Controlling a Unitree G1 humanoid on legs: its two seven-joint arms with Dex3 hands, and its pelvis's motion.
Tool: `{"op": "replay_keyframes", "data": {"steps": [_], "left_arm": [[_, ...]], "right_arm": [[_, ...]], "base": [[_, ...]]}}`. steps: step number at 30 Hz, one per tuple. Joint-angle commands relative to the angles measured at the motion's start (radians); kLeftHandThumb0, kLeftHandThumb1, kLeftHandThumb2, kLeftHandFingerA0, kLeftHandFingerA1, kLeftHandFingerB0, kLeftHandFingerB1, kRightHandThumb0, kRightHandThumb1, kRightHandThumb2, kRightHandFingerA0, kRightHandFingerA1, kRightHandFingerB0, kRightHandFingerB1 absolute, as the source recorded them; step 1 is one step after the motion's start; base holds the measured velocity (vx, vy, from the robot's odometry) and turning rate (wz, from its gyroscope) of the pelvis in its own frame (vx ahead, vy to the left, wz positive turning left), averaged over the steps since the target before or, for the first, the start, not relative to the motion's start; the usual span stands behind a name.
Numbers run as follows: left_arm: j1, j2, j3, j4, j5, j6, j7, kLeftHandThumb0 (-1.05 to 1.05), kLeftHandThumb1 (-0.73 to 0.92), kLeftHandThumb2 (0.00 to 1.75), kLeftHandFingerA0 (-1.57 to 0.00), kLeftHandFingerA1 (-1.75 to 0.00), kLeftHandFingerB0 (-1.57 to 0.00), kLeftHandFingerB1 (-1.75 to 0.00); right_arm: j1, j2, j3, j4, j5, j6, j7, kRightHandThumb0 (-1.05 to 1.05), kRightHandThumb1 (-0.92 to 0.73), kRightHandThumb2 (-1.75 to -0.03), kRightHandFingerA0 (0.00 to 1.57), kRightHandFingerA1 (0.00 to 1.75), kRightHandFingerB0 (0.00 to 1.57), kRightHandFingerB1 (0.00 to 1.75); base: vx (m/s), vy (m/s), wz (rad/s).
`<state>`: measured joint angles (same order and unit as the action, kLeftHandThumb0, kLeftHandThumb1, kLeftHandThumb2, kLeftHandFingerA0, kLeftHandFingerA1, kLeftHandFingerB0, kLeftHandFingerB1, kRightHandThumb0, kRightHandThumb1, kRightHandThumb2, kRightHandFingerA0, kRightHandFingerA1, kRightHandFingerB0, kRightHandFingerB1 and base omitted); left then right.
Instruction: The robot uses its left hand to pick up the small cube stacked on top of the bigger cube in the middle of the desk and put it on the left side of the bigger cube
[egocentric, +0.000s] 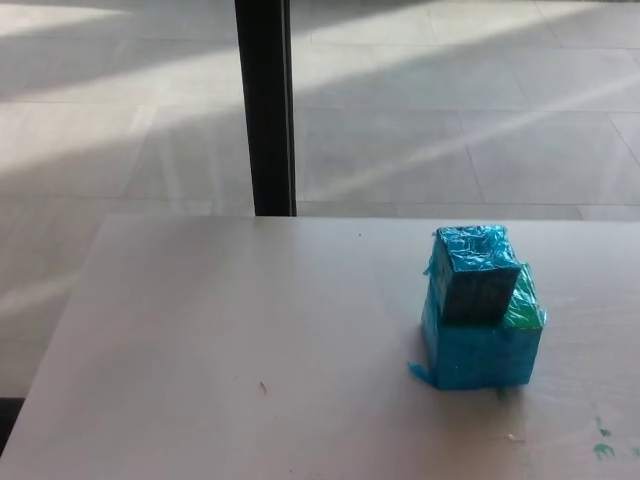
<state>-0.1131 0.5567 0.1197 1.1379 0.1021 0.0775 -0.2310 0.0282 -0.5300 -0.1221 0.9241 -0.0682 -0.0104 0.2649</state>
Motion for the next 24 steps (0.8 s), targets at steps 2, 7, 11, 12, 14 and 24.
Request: {"op": "replay_keyframes", "data": {"steps": [2,7,11,12,14,24], "left_arm": [[0.020,0.029,0.168,-0.200,-0.110,0.158,0.106,-0.62,0.59,0.93,-0.30,-0.63,-0.12,-0.49],[-0.069,0.060,0.253,-0.369,-0.140,0.224,0.080,-0.64,0.59,0.88,-0.11,-0.59,-0.07,-0.45],[-0.248,0.146,0.136,-0.433,-0.034,0.242,0.023,-0.69,0.61,0.94,-0.18,-0.60,-0.07,-0.44],[-0.280,0.156,0.122,-0.441,-0.034,0.244,0.005,-0.68,0.61,0.92,-0.11,-0.56,-0.06,-0.43],[-0.361,0.169,0.086,-0.447,-0.019,0.249,-0.002,-0.63,0.77,0.63,-0.12,-0.51,-0.15,-0.30],[-0.887,0.152,-0.275,-0.395,0.239,0.223,-0.049,-0.67,0.76,0.63,-0.60,-0.67,-0.23,-0.32]], "right_arm": [[0.041,-0.021,0.001,-0.067,0.013,0.029,0.046,-0.47,-0.54,-0.86,0.52,0.61,0.33,0.48],[0.018,-0.016,-0.011,0.011,0.017,-0.013,0.042,-0.47,-0.53,-0.86,0.54,0.63,0.33,0.49],[0.039,-0.025,-0.008,-0.067,0.013,0.033,0.048,-0.47,-0.54,-0.87,0.53,0.62,0.33,0.49],[0.033,-0.026,-0.009,-0.053,0.014,0.025,0.051,-0.47,-0.54,-0.86,0.53,0.62,0.32,0.48],[0.030,-0.023,-0.012,-0.040,0.017,0.016,0.051,-0.46,-0.54,-0.86,0.52,0.62,0.33,0.49],[0.028,-0.035,-0.005,-0.044,0.003,0.027,0.054,-0.47,-0.53,-0.86,0.53,0.62,0.33,0.48]], "base": [[0.00,0.000,0.00],[0.00,0.000,0.00],[0.00,0.000,0.00],[0.00,0.000,0.00],[0.00,0.000,0.00],[0.00,0.000,0.00]]}}
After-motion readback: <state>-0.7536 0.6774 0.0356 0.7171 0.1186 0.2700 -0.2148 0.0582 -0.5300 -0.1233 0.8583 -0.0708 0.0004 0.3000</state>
